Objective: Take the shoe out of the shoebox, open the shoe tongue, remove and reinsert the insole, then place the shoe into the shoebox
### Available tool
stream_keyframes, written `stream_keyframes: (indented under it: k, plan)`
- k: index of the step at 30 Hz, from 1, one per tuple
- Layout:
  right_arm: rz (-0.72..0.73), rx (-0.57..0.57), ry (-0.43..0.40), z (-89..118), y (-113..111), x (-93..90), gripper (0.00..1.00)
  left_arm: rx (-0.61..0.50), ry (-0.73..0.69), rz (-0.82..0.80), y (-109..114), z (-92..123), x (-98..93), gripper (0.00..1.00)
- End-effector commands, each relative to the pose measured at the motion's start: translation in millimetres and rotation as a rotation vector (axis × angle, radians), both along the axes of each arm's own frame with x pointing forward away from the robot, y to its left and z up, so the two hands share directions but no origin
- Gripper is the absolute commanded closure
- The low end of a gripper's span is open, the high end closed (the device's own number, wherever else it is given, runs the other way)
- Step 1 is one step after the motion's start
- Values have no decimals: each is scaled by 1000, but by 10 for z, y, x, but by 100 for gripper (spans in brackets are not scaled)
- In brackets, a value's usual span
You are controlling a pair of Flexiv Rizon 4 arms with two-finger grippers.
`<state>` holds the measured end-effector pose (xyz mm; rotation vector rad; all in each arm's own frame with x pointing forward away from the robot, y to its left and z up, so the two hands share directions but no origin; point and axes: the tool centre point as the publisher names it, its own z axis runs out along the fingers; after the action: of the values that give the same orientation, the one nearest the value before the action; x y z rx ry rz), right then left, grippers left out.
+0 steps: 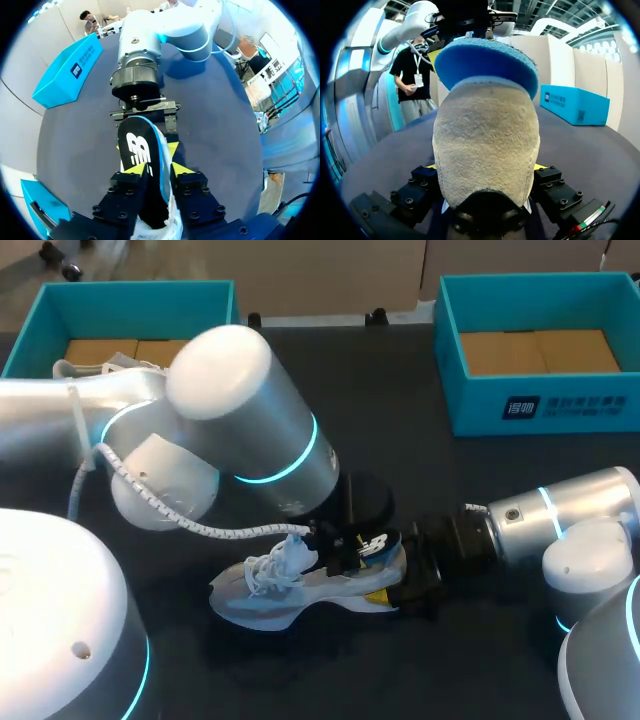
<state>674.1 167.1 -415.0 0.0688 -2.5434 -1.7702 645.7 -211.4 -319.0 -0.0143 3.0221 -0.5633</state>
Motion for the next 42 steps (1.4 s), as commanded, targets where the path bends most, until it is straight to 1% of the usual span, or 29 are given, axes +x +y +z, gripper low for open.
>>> stream_keyframes:
  k: [1,2,3,4,5,9,16,31,32,33,35,37,39,42]
  plan:
    - [-1,-4,0,-16,21,-19,100,10,-31,24,-31,-12,6,77]
    - [-1,-4,0,-16,21,-19,100,7,-35,27,-30,-7,4,80]
    - [-1,-4,0,-16,21,-19,100,11,-50,37,-27,1,3,85]
    - [-1,-4,0,-16,21,-19,100,15,-62,43,-25,5,3,96]
    - [-1,-4,0,-16,21,-19,100,19,-67,49,-23,7,3,100]
    - [-1,-4,0,-16,21,-19,100,20,-78,61,-6,19,31,100]
    - [-1,-4,0,-16,21,-19,100,12,-143,82,28,208,-45,100]
    - [-1,-4,0,-16,21,-19,100,12,-143,82,28,208,-45,100]
    - [-1,-4,0,-16,21,-19,100,2,-198,97,18,172,-81,100]
    - [-1,-4,0,-16,21,-19,100,-7,-223,104,3,136,-104,100]
    - [-1,-4,0,-16,21,-19,100,-41,-264,134,-31,64,-130,100]
    - [-1,-4,0,-16,21,-19,100,-43,-274,157,-68,2,-118,100]
    - [-1,-4,0,-16,21,-19,100,-46,-300,183,-90,-19,-101,100]
    - [-1,-4,0,-16,21,-19,100,-53,-326,206,-113,12,-93,100]
